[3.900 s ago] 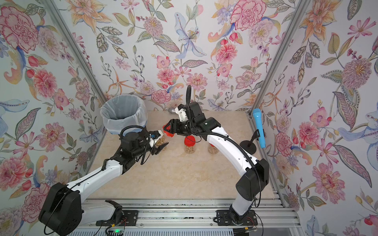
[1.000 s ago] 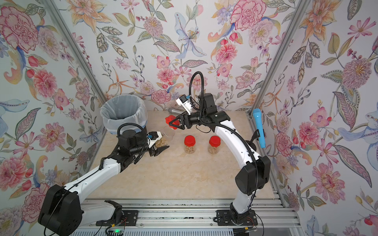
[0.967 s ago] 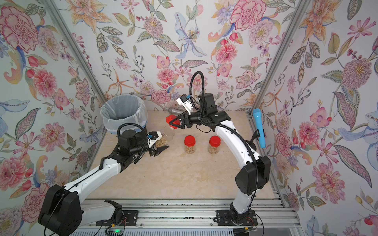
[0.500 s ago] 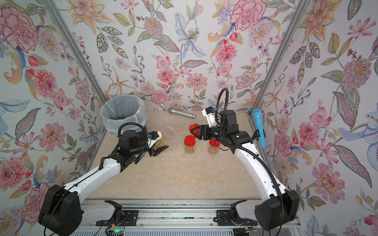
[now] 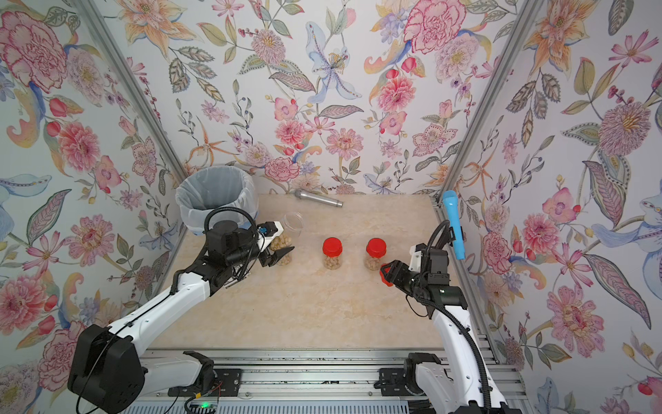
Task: Empty moldy peanuts from jars
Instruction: Place the lid at the center of the board.
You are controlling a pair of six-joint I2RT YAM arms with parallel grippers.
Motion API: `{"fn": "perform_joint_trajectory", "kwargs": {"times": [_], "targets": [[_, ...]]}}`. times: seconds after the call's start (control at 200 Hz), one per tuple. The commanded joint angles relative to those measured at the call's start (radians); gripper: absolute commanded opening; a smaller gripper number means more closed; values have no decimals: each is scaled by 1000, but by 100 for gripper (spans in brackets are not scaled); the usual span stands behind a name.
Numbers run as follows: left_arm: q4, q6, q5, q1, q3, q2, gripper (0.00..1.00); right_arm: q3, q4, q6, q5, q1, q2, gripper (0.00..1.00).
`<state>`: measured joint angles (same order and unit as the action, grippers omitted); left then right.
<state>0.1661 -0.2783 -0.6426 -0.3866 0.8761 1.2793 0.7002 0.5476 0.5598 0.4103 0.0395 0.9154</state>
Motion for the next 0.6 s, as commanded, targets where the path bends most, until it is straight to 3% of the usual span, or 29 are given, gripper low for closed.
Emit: {"fn": "perform_joint_trajectory", "kwargs": {"times": [0.0, 0.125, 0.595], "targets": [[49, 20, 26, 7, 13, -31, 26, -34, 31, 30, -22, 38, 2, 65], [56, 16, 60, 8, 6, -49, 26, -50, 32, 11, -41, 76, 86, 65], [29, -9, 116, 27, 76, 11, 26, 21, -22, -50, -144, 66, 388, 68]]}}
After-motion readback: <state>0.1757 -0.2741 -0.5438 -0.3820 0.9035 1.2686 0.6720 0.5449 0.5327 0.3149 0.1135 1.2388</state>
